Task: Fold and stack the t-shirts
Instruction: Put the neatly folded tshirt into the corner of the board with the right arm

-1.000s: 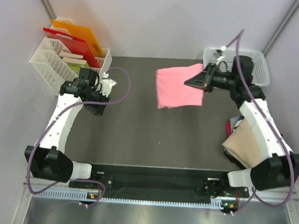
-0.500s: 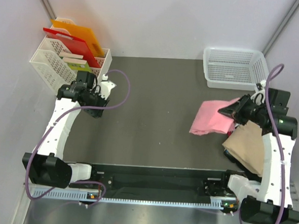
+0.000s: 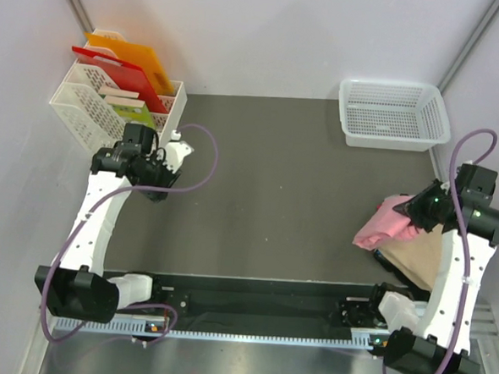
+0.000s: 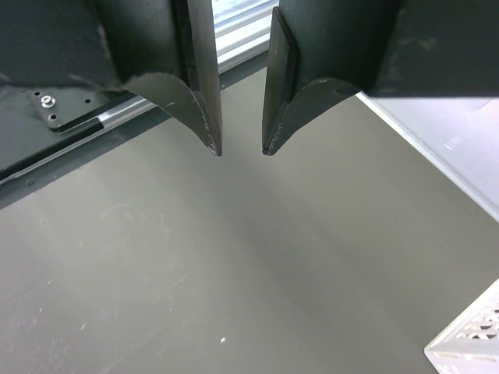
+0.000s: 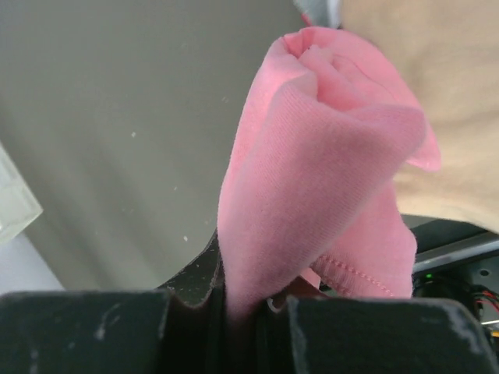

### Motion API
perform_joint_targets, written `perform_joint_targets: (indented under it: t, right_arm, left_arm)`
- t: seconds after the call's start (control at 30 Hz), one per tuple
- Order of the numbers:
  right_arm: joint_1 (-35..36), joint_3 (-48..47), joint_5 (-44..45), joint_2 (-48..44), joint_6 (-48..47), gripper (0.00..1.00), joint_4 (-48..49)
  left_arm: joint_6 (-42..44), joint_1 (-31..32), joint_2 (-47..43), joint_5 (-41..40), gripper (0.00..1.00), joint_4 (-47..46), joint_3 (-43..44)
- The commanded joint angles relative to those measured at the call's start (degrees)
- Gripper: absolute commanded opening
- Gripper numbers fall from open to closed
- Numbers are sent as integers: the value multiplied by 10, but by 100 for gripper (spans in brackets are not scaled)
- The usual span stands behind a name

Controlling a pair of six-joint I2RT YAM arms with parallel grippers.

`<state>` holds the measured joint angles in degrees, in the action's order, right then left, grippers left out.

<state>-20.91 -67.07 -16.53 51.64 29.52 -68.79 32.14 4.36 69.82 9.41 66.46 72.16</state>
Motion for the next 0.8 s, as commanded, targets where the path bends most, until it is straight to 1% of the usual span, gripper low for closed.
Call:
perform_joint_targets:
  t: [0.0,0.1,0.23,0.33,0.37,0.43,0.47,0.53,0.6,0.67,0.77]
  right_arm:
    - [-29,-73,55,47,-14,0,7]
    - [-51,-104,80,71,-14,0,-8]
    - [-77,-132,85,93,-9,0,-16]
    - [-95,-164,79,108,-3,0,-25]
    - [-104,-181,87,113,-1,0,-31]
    - [-116,-189,100,113,6,0,-46]
    - [-133,-186,114,109,6,0,-52]
    - [-145,-174,132,102,7,0,-63]
    - [-150,-142,150,87,12,0,-65]
    - [-155,-100,184,66,17,0,-61]
    - [-162,-44,233,42,32,0,-48]
  left_arm:
    - [37,-10,-28,8,33,0,-12]
    - [51,-18,-37,5,33,-2,-23]
    - [64,-27,-43,6,33,-5,-36]
    - [64,-37,-31,12,33,-19,-32]
    - [62,-39,-15,19,34,-26,-29]
    - [46,-68,11,32,34,-28,0]
    - [39,-78,42,52,34,-26,14]
    - [24,-110,73,75,33,-7,55]
    - [23,-136,110,107,33,21,77]
    - [26,-144,124,113,32,26,90]
    - [45,-156,115,115,33,26,82]
